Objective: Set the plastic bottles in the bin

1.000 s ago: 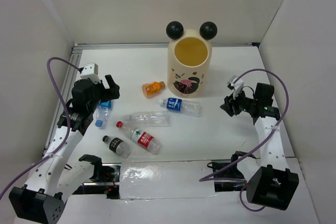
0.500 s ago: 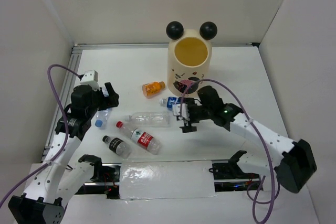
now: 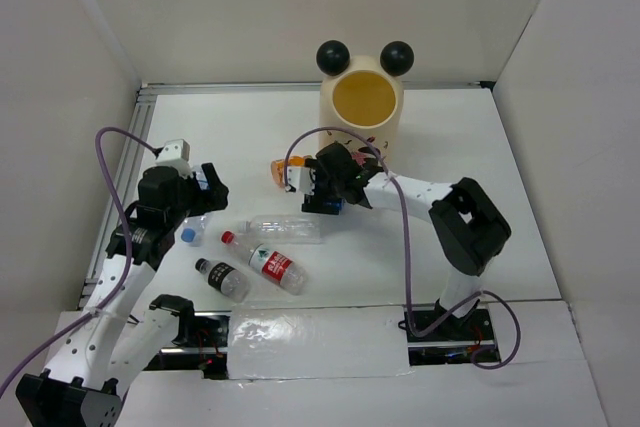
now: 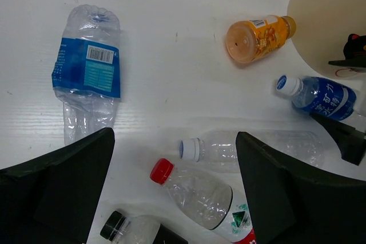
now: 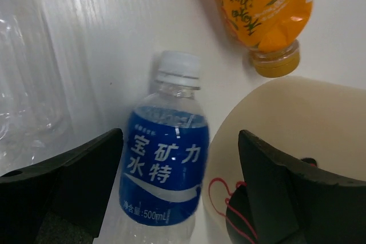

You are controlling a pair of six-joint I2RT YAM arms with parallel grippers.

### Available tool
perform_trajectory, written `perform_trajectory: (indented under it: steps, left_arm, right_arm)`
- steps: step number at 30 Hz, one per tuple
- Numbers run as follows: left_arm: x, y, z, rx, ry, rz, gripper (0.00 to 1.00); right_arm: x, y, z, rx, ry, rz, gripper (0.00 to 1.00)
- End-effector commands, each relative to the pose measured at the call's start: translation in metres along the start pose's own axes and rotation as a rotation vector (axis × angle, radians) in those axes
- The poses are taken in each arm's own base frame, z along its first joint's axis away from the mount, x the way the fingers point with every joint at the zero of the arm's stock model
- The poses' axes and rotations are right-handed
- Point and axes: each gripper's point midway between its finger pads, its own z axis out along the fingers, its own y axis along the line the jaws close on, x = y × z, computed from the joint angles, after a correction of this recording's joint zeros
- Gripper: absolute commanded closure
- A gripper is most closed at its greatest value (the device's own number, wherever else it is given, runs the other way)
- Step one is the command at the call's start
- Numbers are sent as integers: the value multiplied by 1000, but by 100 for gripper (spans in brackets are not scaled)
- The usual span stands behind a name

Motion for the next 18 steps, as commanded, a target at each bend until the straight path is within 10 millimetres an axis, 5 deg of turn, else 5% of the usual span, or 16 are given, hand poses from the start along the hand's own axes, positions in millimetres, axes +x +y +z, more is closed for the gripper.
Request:
perform_trajectory:
  steps: [1, 7, 10, 16, 18]
  left_arm:
    - [-4, -5, -4, 29, -23, 4, 0]
    - [-4, -5, -4, 29, -23, 4, 0]
    - [-6, -6, -4, 33, -33, 3, 0]
    - [3, 1, 10, -19, 20, -4, 1]
    - [2, 4, 18, -53, 36, -30, 1]
  right_arm:
    - [5, -5, 13, 16, 49, 7, 12]
    - [37, 25, 23, -96, 159, -6, 19]
    - [47, 50, 18, -198, 183, 10, 34]
    - [-4, 75, -28, -399, 17, -18, 61]
    - [-51, 59, -54, -402, -131, -27, 63]
